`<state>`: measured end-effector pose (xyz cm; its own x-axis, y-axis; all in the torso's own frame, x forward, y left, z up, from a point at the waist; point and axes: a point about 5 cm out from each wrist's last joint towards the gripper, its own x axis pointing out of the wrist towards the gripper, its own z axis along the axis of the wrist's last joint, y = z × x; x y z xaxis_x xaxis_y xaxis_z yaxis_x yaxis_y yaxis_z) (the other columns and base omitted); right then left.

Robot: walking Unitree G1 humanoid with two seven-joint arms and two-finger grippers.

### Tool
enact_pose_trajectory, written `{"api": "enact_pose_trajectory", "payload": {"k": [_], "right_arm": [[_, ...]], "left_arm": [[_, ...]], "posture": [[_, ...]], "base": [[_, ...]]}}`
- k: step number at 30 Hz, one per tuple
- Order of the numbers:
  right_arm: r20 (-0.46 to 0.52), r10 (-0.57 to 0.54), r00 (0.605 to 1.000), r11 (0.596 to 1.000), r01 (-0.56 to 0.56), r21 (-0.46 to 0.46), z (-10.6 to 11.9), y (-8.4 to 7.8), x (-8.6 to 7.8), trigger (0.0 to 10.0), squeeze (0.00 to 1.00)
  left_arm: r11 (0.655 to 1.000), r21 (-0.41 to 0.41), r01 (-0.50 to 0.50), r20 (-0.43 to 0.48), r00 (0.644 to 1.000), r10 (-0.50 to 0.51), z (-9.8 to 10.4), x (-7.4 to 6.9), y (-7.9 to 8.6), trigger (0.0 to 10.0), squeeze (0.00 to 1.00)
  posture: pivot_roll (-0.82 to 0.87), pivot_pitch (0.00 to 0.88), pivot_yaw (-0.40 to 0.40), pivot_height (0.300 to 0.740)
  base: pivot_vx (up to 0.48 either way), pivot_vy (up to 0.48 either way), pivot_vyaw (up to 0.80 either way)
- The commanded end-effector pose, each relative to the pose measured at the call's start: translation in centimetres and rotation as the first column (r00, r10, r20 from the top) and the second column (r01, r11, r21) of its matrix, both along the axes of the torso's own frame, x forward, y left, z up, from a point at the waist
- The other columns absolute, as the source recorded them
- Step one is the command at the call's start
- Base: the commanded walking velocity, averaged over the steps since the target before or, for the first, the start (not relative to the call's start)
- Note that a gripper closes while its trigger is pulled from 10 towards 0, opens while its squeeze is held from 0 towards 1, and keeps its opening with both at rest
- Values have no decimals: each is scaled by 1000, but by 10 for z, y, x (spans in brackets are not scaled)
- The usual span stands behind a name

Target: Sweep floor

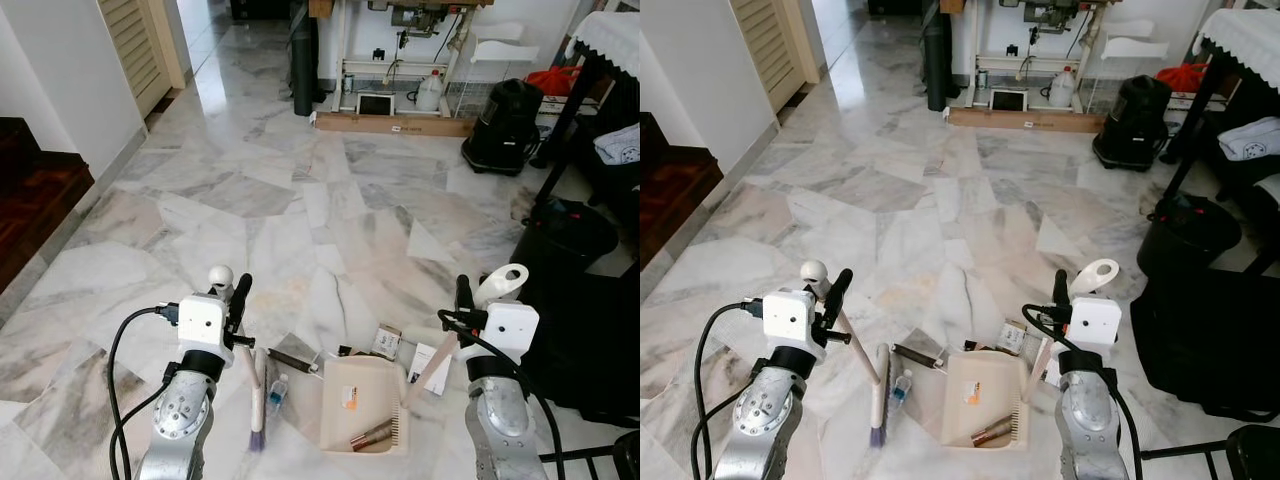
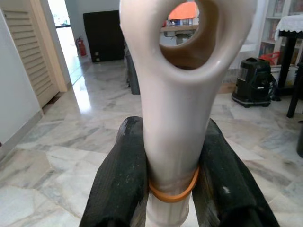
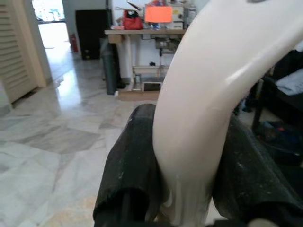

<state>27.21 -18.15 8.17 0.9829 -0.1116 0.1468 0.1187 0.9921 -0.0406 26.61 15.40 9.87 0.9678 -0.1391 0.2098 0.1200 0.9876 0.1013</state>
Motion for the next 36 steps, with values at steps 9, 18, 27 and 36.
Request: {"api": "enact_pose_trajectory", "payload": {"k": [9,18,27,36], "right_arm": [[55,-14,998,1000,14,12,13,5,4,10000,0],[50,-17,999,999,16,34,12,10,3,10000,0],[63,-33,997,998,29,56,16,13,8,10000,0],[62,-31,998,997,26,67,18,16,10,10000,0]], "left_arm": [[1000,3,-4,52,999,3,13,14,-5,10000,0],[1000,12,-6,61,998,5,18,18,-1,10000,0],[1000,25,-4,67,998,2,23,22,1,10000,0],[997,43,67,44,997,-69,23,20,-7,10000,0]], "posture": [[22,0,-14,740],[26,0,3,740],[37,0,8,740],[51,0,9,740]], "base": [[0,0,490],[0,0,800],[0,0,800],[0,0,800]]}}
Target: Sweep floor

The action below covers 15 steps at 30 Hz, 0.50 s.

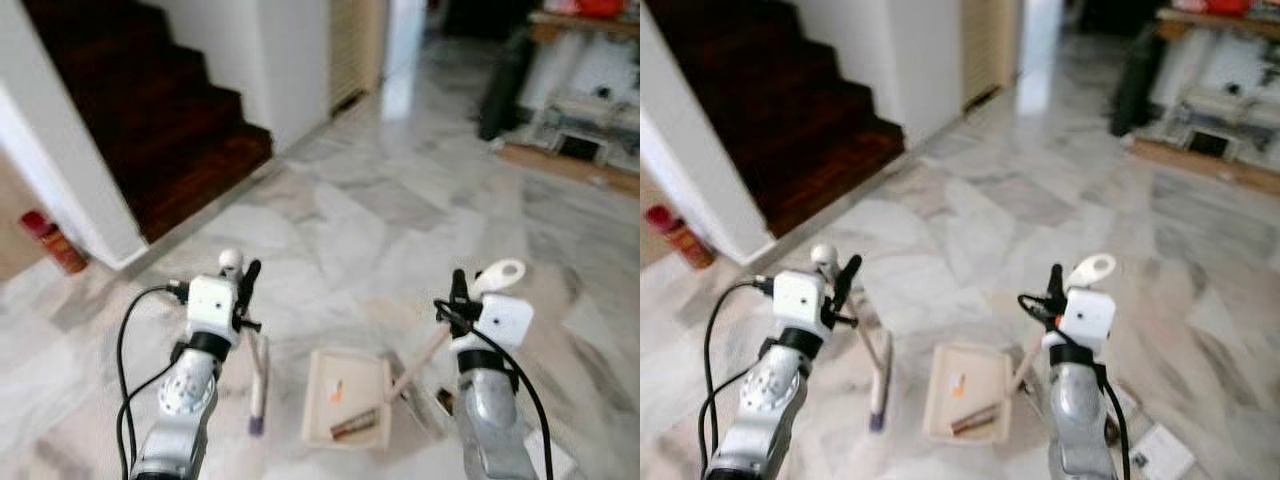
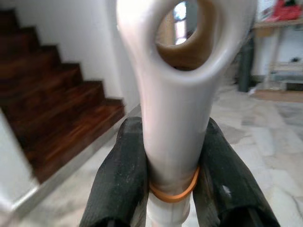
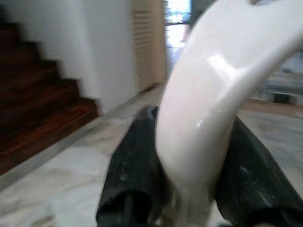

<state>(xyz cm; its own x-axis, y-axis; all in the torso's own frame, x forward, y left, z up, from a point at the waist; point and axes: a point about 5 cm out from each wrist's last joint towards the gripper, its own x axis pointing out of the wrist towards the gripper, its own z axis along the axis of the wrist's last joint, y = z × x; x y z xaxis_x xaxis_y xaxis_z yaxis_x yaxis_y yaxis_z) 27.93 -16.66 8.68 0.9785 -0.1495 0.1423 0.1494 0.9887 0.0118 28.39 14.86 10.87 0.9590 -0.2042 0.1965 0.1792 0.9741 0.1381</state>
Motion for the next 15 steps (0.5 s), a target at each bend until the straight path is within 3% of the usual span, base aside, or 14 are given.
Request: {"api": "enact_pose_trajectory", "payload": {"k": [1,15], "right_arm": [[59,1,998,1000,-2,13,13,1,2,10000,0],[46,5,999,999,-6,36,13,4,4,10000,0]], "left_arm": [[1000,0,10,52,999,-10,13,2,-2,10000,0],[1000,-7,14,40,999,-14,14,1,-7,10000,0]], "posture": [[53,0,8,740],[60,0,2,740]], "base": [[0,0,800],[0,0,800]]}}
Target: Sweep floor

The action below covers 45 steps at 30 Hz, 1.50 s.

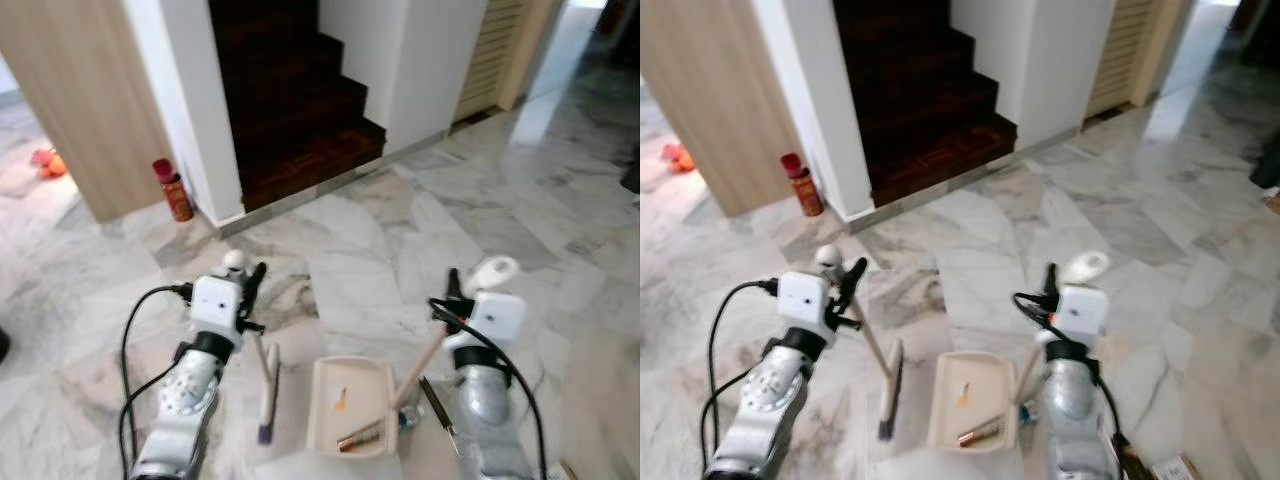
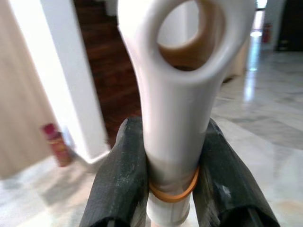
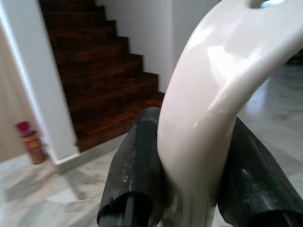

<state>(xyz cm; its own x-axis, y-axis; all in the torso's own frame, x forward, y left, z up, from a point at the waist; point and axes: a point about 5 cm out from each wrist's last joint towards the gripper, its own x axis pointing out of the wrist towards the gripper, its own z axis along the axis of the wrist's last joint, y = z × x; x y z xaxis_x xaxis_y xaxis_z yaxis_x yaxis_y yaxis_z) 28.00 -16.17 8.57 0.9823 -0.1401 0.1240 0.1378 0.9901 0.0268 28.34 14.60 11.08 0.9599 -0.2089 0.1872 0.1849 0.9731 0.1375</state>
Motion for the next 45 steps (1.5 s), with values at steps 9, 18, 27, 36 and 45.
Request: {"api": "enact_pose_trajectory", "payload": {"k": [9,18,27,36,45], "right_arm": [[54,7,999,999,-9,40,14,1,5,10000,0],[48,12,999,997,-15,71,14,2,6,10000,0],[41,22,999,997,-25,76,14,3,7,10000,0],[45,31,998,997,-34,66,15,5,7,10000,0],[31,33,999,996,-36,83,13,5,7,10000,0]], "left_arm": [[1000,-10,-1,49,999,1,13,2,-4,10000,0],[1000,-19,-12,43,999,13,12,0,-3,10000,0],[1000,-28,-12,37,999,13,11,0,-6,10000,0],[999,-28,-16,37,999,17,12,-1,-5,10000,0],[999,-32,-15,29,999,16,10,-2,-7,10000,0]], "posture": [[64,0,-1,740],[67,0,-3,740],[71,0,-3,740],[76,0,-4,740],[74,0,-5,740]], "base": [[0,0,654],[0,0,0],[0,0,0],[0,0,533],[0,0,150]]}}
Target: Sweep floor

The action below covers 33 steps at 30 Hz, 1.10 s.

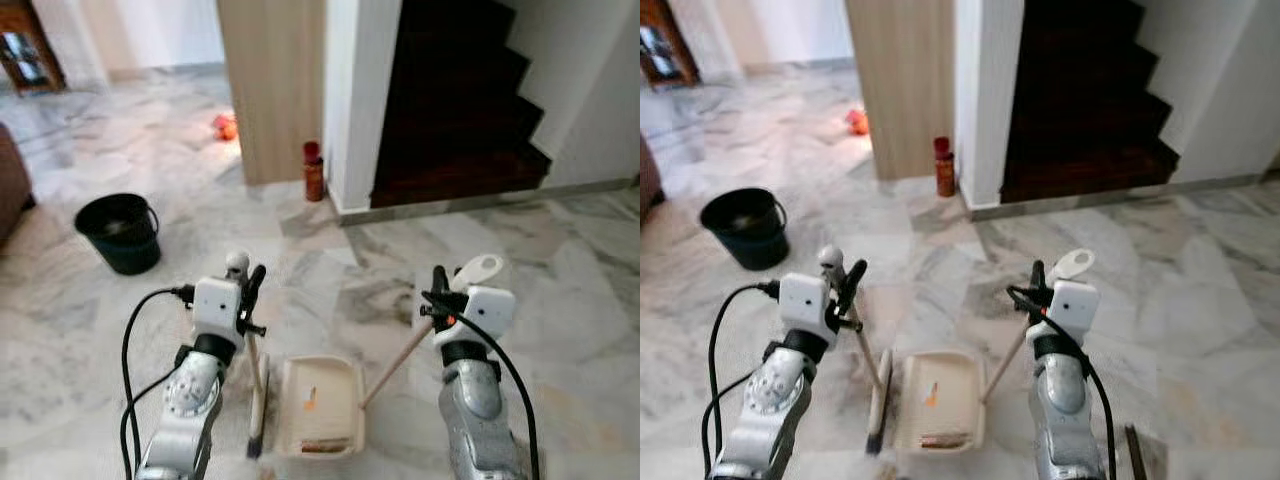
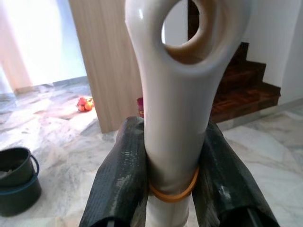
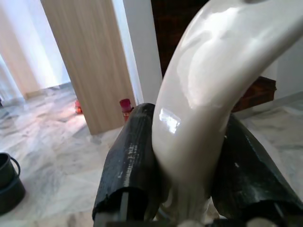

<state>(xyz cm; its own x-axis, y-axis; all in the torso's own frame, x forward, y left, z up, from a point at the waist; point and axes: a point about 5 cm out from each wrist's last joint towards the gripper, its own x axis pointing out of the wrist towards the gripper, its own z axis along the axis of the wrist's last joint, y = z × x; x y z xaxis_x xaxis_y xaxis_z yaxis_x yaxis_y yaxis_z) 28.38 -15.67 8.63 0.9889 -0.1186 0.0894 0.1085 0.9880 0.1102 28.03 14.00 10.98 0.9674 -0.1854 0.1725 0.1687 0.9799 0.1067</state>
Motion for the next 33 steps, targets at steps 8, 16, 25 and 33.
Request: {"api": "enact_pose_trajectory", "payload": {"k": [8,16,25,33], "right_arm": [[46,12,999,1000,-12,-1,12,1,3,10000,0],[43,19,999,1000,-19,-3,12,2,3,10000,0],[39,23,999,1000,-23,-1,11,3,3,10000,0],[37,33,999,999,-32,-22,11,4,4,10000,0]], "left_arm": [[1000,-6,1,47,999,0,11,1,-1,10000,0],[1000,-11,4,42,999,-4,11,0,-2,10000,0],[1000,-13,9,39,999,-8,10,-1,-3,10000,0],[1000,-17,11,35,999,-10,9,-1,-5,10000,0]], "posture": [[77,0,-7,740],[74,0,-6,740],[73,0,-7,740],[74,0,-10,740]], "base": [[0,0,0],[0,0,0],[0,0,0],[0,201,55]]}}
